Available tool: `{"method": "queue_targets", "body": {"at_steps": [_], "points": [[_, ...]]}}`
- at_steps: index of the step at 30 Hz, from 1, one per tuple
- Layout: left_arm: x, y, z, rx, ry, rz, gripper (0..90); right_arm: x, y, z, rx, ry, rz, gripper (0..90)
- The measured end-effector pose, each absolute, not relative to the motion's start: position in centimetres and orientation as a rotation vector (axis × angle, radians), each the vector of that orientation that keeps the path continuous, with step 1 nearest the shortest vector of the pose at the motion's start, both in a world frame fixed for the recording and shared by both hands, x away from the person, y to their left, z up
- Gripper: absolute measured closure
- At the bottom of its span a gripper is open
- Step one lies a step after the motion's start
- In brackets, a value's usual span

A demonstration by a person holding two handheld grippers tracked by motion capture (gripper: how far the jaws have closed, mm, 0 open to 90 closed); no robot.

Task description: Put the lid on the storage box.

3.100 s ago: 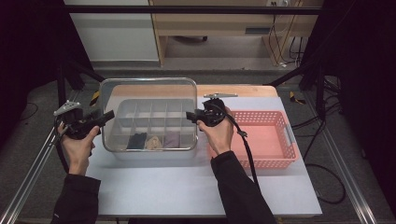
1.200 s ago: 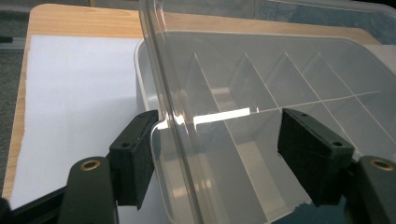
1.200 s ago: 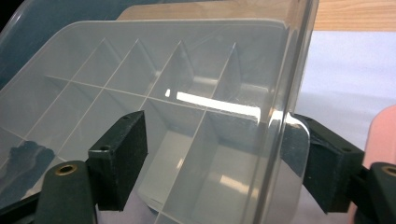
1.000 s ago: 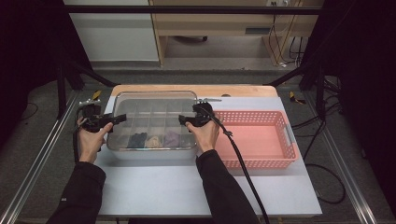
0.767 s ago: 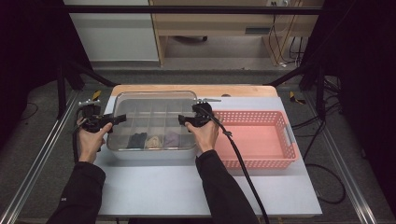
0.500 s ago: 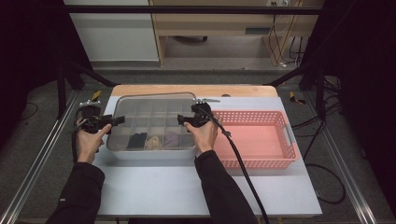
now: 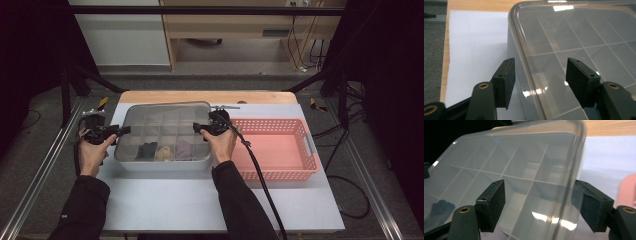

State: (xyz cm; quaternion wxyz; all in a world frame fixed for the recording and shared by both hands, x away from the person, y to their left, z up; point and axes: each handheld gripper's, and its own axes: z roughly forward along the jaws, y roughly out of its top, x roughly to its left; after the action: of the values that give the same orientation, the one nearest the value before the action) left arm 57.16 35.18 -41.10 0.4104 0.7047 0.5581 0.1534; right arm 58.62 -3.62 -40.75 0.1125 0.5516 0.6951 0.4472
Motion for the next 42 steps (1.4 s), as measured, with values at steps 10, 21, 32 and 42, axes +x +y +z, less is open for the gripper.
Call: {"method": "queue_targets", "body": {"at_steps": [10,21,32,42], "points": [[57.0,35.2,-41.1,1.771,1.414,0.385,43.0,57.8,-4.4,-40.3,1.614,2.037,1.268,31.3],[55.4,35.0,-39.8,1.747,1.357,0.406,40.8,57.2,-5.2,-40.1,1.609,2.032,1.284,32.9],[50.4,33.3,-38.2,1.756,1.200,0.424,40.2,53.9,-8.7,-37.8,1.448,2.037,1.345,46.0],[45.7,32.2,-38.7,1.780,1.110,0.457,37.1,49.4,-13.1,-37.7,1.309,2.110,1.283,33.3]]}}
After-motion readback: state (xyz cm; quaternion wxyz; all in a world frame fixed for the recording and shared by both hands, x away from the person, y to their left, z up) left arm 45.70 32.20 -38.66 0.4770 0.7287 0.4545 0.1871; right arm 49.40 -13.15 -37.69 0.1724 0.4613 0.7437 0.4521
